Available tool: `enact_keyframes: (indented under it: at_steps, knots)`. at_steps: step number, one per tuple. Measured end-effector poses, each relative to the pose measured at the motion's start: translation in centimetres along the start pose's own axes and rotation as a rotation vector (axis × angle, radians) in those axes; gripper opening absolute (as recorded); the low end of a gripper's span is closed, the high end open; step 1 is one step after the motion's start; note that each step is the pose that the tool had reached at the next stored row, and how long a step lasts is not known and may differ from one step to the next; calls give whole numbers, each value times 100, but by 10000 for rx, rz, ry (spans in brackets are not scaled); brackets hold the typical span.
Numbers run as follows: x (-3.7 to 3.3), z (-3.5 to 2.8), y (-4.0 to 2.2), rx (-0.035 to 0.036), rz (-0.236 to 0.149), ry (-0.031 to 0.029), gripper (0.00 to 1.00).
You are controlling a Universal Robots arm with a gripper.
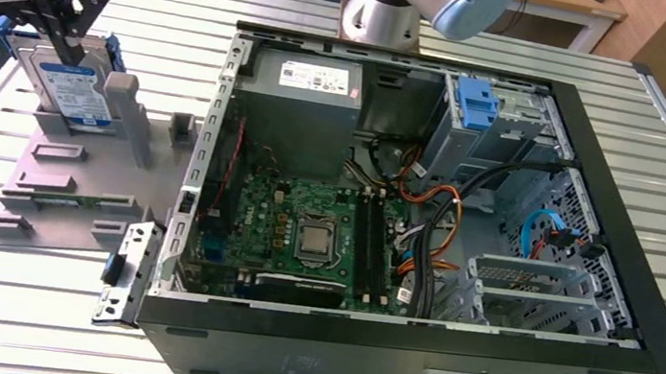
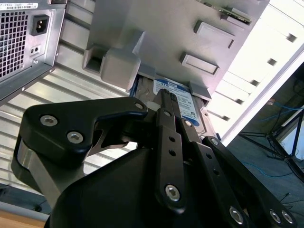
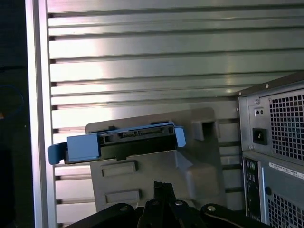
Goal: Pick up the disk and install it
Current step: 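Reach for the disk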
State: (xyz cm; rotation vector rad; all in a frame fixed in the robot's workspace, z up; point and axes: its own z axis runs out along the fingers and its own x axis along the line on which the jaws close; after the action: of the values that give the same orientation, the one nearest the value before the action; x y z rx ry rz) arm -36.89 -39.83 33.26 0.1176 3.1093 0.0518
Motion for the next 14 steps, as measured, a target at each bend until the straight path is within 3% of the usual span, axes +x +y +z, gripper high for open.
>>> enact_keyframes:
  at_steps: [14]
  knots:
    - [73,0,-5,0,0,0,11]
